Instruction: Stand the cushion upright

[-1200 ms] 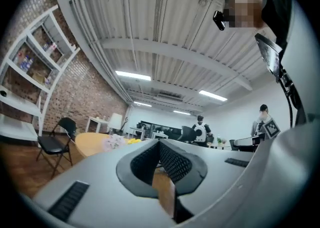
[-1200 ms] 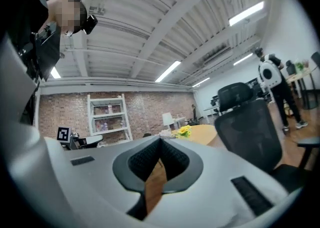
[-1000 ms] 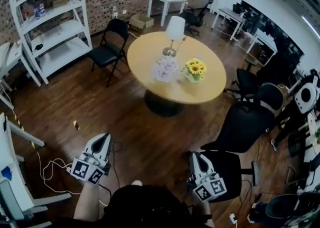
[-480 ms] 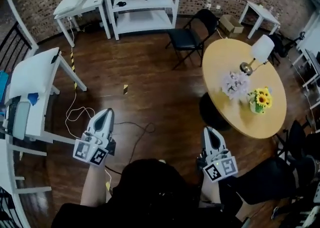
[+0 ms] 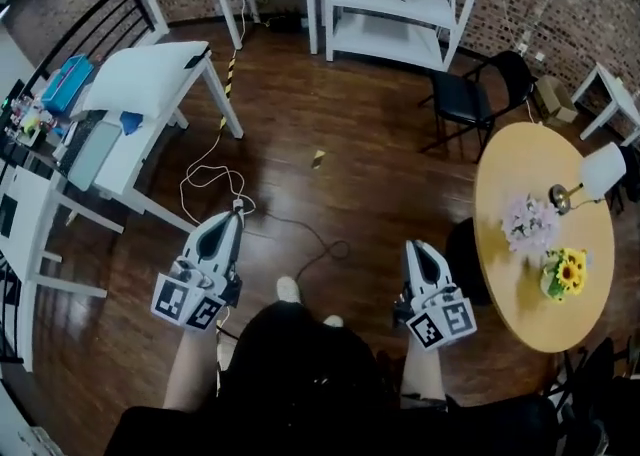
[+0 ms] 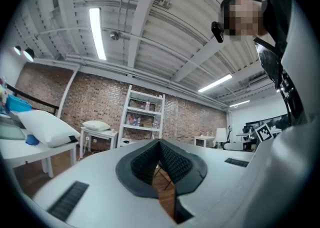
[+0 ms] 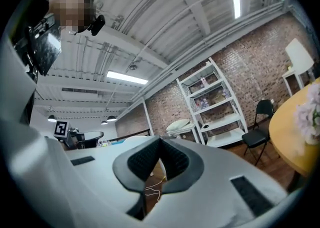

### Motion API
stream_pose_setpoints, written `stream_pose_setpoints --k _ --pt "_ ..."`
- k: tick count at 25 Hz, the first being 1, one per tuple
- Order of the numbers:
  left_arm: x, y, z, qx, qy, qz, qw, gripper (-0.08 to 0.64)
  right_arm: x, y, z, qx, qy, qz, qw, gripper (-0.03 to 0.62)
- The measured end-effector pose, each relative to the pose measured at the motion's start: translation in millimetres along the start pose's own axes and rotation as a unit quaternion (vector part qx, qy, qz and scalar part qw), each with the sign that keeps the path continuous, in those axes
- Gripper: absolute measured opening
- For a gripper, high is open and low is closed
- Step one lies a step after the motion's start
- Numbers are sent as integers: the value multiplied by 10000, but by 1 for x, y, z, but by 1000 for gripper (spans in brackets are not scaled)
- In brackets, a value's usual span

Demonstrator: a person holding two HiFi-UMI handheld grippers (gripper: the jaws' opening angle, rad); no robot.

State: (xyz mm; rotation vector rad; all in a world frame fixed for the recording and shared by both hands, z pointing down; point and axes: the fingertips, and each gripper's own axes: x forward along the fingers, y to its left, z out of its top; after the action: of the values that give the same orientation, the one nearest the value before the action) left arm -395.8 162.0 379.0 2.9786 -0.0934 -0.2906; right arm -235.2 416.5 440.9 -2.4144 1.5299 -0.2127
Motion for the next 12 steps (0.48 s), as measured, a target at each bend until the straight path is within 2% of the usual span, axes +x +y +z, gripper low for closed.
stream_pose_setpoints --k 2,6,12 --pt "-21 18 3 137 45 348 9993 2 23 8 -10 63 133 250 9996 3" --pt "-56 61 8 96 -60 936 9955 2 67 37 -18 -27 349 689 9970 3" --pt "-63 139 2 -51 -266 1211 9923 2 142 70 -29 -246 532 884 9944 3"
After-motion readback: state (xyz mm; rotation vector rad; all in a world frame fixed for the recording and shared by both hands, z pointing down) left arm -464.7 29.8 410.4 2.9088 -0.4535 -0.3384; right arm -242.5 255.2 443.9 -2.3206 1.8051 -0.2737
